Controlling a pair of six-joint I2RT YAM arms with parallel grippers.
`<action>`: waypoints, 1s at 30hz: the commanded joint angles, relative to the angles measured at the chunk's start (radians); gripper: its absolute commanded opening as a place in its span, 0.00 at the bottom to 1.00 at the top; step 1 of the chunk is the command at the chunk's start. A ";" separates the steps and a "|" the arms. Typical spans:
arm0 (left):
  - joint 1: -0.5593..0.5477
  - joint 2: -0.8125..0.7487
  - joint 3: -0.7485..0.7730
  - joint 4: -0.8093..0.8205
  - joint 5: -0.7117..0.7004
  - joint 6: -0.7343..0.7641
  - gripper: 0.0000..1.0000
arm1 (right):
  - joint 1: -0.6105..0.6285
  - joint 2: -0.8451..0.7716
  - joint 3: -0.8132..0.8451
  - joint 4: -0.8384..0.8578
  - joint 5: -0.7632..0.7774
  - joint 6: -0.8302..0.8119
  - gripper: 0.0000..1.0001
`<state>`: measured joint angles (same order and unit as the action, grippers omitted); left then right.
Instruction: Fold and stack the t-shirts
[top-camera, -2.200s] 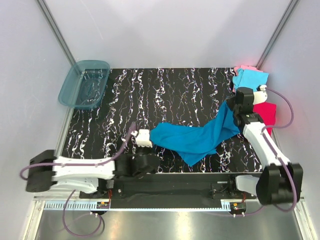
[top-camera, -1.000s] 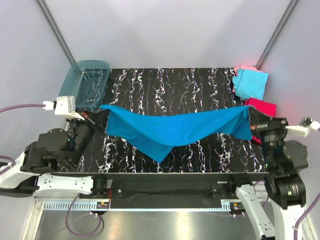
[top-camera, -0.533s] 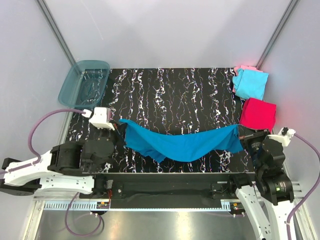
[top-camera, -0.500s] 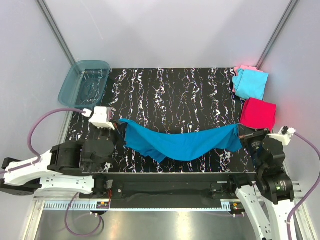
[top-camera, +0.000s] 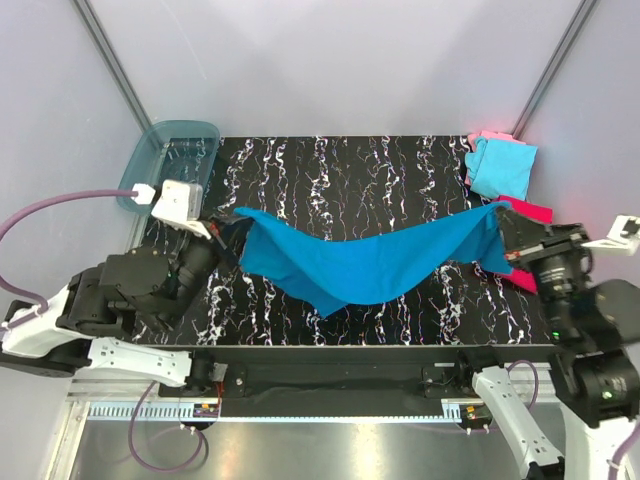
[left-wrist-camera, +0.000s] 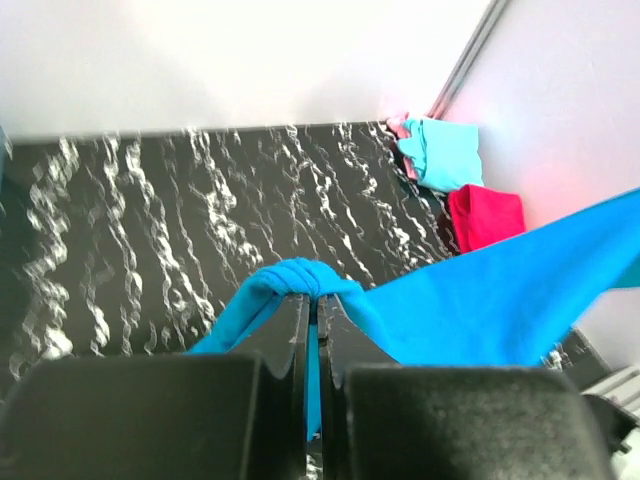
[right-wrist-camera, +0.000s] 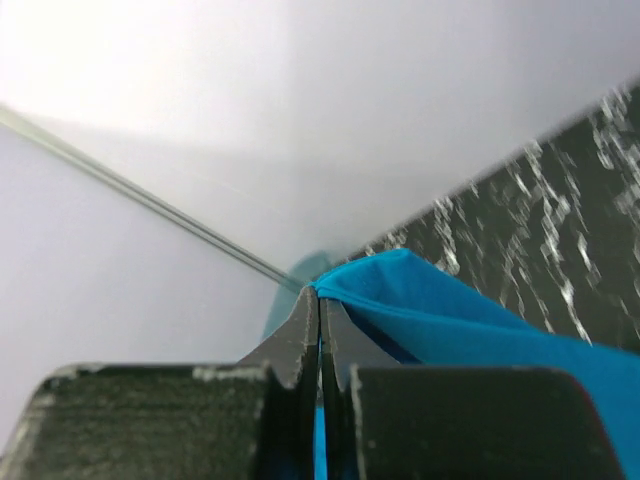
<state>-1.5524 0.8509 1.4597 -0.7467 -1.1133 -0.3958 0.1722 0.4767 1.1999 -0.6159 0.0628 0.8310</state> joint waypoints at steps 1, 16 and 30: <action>-0.020 0.083 0.138 0.161 0.007 0.269 0.00 | 0.006 0.057 0.178 0.070 -0.060 -0.131 0.00; -0.396 0.246 0.248 0.617 -0.385 0.793 0.00 | 0.006 0.106 0.414 -0.048 -0.127 -0.127 0.00; -0.299 -0.091 -0.299 0.424 -0.553 0.235 0.00 | 0.015 -0.004 -0.114 0.043 0.028 -0.036 0.00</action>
<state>-1.9152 0.8150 1.1145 -0.1852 -1.4570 0.0326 0.1814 0.4332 1.1320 -0.6823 0.0269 0.7734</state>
